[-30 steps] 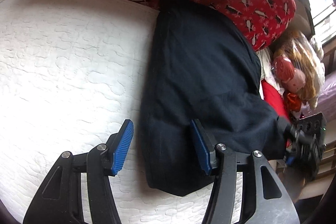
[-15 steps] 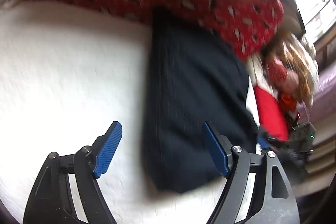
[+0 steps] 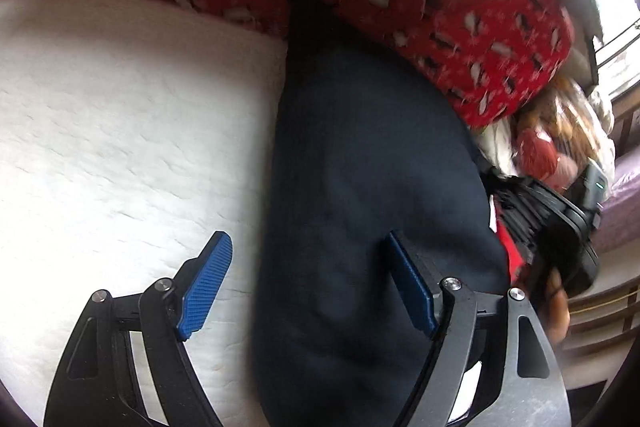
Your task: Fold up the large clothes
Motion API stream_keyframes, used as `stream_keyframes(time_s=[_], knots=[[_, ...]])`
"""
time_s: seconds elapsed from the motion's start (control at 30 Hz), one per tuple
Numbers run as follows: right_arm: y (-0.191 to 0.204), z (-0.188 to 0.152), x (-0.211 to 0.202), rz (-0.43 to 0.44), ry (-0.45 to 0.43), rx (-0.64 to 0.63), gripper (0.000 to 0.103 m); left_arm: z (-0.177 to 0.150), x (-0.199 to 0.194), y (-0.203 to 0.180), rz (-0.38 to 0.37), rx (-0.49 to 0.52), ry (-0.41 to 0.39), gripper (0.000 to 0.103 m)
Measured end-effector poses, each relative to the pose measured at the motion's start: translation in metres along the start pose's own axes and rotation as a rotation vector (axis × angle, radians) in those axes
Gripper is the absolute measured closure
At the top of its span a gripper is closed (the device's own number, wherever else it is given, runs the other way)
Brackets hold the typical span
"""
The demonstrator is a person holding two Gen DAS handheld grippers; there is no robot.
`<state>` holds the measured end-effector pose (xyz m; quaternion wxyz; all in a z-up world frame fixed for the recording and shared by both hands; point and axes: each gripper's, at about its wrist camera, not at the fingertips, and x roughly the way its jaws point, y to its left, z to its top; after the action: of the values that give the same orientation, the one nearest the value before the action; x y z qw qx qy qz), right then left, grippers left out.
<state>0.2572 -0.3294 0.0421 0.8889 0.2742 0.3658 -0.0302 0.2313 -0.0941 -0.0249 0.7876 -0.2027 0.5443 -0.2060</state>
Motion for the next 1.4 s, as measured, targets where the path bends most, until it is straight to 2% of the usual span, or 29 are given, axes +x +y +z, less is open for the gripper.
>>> stream_keyframes(time_s=[0.1,0.13,0.17,0.23,0.27,0.3,0.33,0.37,0.43,0.5,0.53,0.57,0.6,0.63,0.67,0.7,0.77,0.87,0.9,0.97,1.03,1.1,1.13,1.17,1.2,1.3,1.4], knots=[[-0.025,-0.009,0.03,-0.117,0.097,0.012,0.102,-0.005,0.01,0.003,-0.013,-0.016,0.034,0.023],[-0.03,-0.011,0.029,-0.104,0.1,0.026,0.1,-0.005,0.006,0.003,-0.009,-0.012,0.027,0.023],[-0.032,-0.01,0.024,-0.082,0.085,0.044,0.091,-0.006,-0.001,0.004,-0.005,-0.004,0.012,0.024],[-0.031,-0.009,-0.008,-0.07,0.002,0.075,0.084,-0.008,-0.018,0.005,0.002,0.0,-0.025,0.024],[-0.026,-0.009,-0.021,-0.037,-0.026,0.061,0.083,-0.01,-0.027,0.007,-0.007,-0.003,-0.05,0.024],[-0.02,-0.01,-0.037,0.039,-0.042,0.028,0.08,-0.012,-0.034,0.007,-0.011,-0.005,-0.072,0.024],[-0.013,-0.014,-0.05,0.109,-0.033,-0.01,0.068,-0.016,-0.041,0.007,-0.01,-0.006,-0.092,0.024],[-0.007,-0.021,-0.06,0.139,-0.031,-0.041,0.048,-0.018,-0.044,0.008,-0.007,-0.006,-0.104,0.024],[0.004,-0.034,-0.067,0.073,-0.038,-0.092,0.031,-0.025,-0.041,0.008,0.011,0.0,-0.099,0.024],[0.006,-0.049,-0.061,0.003,-0.01,-0.136,0.031,-0.032,-0.028,0.007,0.037,0.009,-0.044,0.024],[0.001,-0.057,-0.053,0.006,0.032,-0.133,0.044,-0.036,-0.022,0.007,0.03,0.004,-0.021,0.024],[-0.008,-0.059,-0.051,0.039,0.061,-0.122,0.093,-0.038,-0.018,0.007,0.02,0.001,-0.012,0.024],[-0.015,-0.065,-0.047,0.11,0.095,-0.112,0.098,-0.041,-0.015,0.008,0.023,0.004,-0.01,0.024],[-0.023,-0.073,-0.046,0.102,0.095,-0.101,0.101,-0.044,-0.014,0.008,0.022,0.008,-0.01,0.022],[-0.028,-0.08,-0.045,0.063,0.082,-0.11,0.102,-0.045,-0.012,0.008,0.021,0.01,0.0,0.022],[-0.033,-0.087,-0.039,0.015,0.105,-0.133,0.102,-0.047,-0.013,0.009,0.017,0.008,0.012,0.022],[-0.037,-0.09,-0.042,-0.016,0.11,-0.133,0.099,-0.047,-0.028,0.009,0.029,0.015,-0.015,0.022],[-0.019,-0.081,-0.077,-0.04,-0.005,-0.16,0.09,-0.047,-0.054,0.007,0.021,0.025,-0.112,0.023],[-0.012,-0.08,-0.088,-0.003,-0.042,-0.176,0.086,-0.048,-0.058,0.006,0.008,0.023,-0.124,0.023],[0.002,-0.085,-0.1,0.091,-0.078,-0.217,0.067,-0.054,-0.055,0.003,-0.012,0.033,-0.111,0.023],[0.009,-0.099,-0.104,0.105,-0.107,-0.273,0.065,-0.065,-0.041,0.0,0.026,0.071,-0.086,0.023],[0.007,-0.115,-0.092,0.041,-0.068,-0.344,0.068,-0.075,-0.023,0.002,0.057,0.103,-0.04,0.022],[0.0,-0.121,-0.079,-0.032,-0.02,-0.378,0.068,-0.078,-0.018,0.006,0.045,0.096,-0.013,0.022],[-0.008,-0.128,-0.063,-0.105,0.039,-0.405,0.062,-0.079,-0.017,0.011,0.018,0.074,0.013,0.022],[-0.018,-0.131,-0.054,-0.126,0.072,-0.391,0.06,-0.078,-0.023,0.016,-0.015,0.053,0.01,0.022],[-0.03,-0.114,-0.078,-0.047,0.022,-0.258,0.059,-0.061,-0.046,0.018,-0.054,0.03,-0.059,0.022],[-0.011,-0.089,-0.089,0.0,-0.074,-0.263,0.057,-0.025,-0.053,0.008,-0.078,0.021,-0.106,0.022]])
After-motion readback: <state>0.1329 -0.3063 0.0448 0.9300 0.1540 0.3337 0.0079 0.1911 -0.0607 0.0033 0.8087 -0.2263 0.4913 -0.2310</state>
